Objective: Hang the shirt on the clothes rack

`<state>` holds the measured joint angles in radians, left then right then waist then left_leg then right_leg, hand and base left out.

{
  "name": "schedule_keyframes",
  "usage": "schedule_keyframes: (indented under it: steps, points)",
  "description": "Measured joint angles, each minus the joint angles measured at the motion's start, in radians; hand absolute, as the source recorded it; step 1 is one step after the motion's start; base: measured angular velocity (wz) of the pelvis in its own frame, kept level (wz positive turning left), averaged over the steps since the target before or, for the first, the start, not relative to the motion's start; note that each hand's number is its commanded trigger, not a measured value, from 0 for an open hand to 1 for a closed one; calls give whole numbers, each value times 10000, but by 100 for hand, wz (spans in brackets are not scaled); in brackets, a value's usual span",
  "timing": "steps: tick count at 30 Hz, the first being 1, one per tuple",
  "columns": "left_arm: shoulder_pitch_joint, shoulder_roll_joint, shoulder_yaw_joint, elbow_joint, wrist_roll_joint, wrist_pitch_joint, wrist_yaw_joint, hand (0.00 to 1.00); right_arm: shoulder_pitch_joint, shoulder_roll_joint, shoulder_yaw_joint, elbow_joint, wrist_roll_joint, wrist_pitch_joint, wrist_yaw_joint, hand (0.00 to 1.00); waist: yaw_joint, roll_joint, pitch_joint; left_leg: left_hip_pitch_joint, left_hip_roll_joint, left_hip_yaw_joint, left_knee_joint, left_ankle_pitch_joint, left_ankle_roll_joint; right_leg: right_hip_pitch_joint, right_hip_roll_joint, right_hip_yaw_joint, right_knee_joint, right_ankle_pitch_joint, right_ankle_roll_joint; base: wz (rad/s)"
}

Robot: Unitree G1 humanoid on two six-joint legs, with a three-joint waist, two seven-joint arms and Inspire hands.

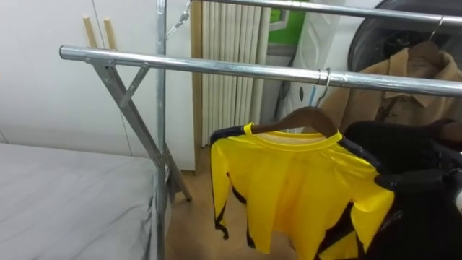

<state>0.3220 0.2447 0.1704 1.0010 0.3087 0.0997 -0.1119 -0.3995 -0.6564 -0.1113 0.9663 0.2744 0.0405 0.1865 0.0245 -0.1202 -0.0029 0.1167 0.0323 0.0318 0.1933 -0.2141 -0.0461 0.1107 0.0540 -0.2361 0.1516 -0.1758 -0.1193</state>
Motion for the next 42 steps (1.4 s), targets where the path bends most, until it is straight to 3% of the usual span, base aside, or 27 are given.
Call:
schedule_keyframes:
  steps: [8,14,18,20,25,30,33,35,37,42]
  points:
    - [-93,-7,63,3,4,-82,194,0,685,4,-81,-692,-121,-58,-10,0,-150,67,13,12,68,488,-36,-3,-2,-123,39,311,37,3,2,-11]
    - [-123,-24,49,9,-2,-168,256,0,1609,210,-336,-893,-187,-509,-42,0,-185,192,33,30,86,752,-36,-4,-1,-115,43,379,13,4,3,-3]
    - [-227,-24,53,7,3,-205,258,0,2271,617,-594,-1210,-271,-604,-137,0,-195,288,34,8,100,839,-63,-4,-2,-150,51,405,17,4,3,-1]
    - [-232,-24,49,6,3,-211,258,0,2487,847,-594,-1243,-332,-626,-264,0,-194,302,26,57,125,1094,-62,-4,-2,-136,57,453,12,3,3,-7]
    - [-294,-61,32,7,12,-262,325,0,3119,1701,-814,-1280,-190,-1128,-425,0,-235,449,40,152,135,1295,-43,-11,8,-75,70,606,-4,2,3,-8]
    - [-282,-136,35,7,-1,-343,359,0,4049,2399,-1125,-940,-127,-979,-329,0,-308,559,28,175,109,1182,-59,-14,12,-61,57,570,4,3,4,2]
    - [-290,-333,32,7,6,-377,433,0,4752,2972,-1121,-885,-165,-927,-311,0,-349,721,6,175,109,1214,-63,-17,18,-84,64,676,7,0,8,-9]
    - [-288,-403,33,7,6,-450,433,0,5045,3234,-1118,-887,-165,-896,-301,0,-375,803,22,176,109,1231,-67,-17,18,-127,70,754,17,0,9,-16]
    - [-298,-422,46,-2,-20,-618,441,0,5191,3401,-1058,-877,-103,-900,-282,0,-434,962,-22,245,114,1269,-77,-17,18,-132,94,932,61,1,9,-21]
    - [-465,-453,38,18,-332,-1057,739,0,5492,3896,-810,-972,404,-1031,-194,0,-458,991,-2,306,145,1301,-156,-20,19,-144,143,1031,6,-1,9,-7]
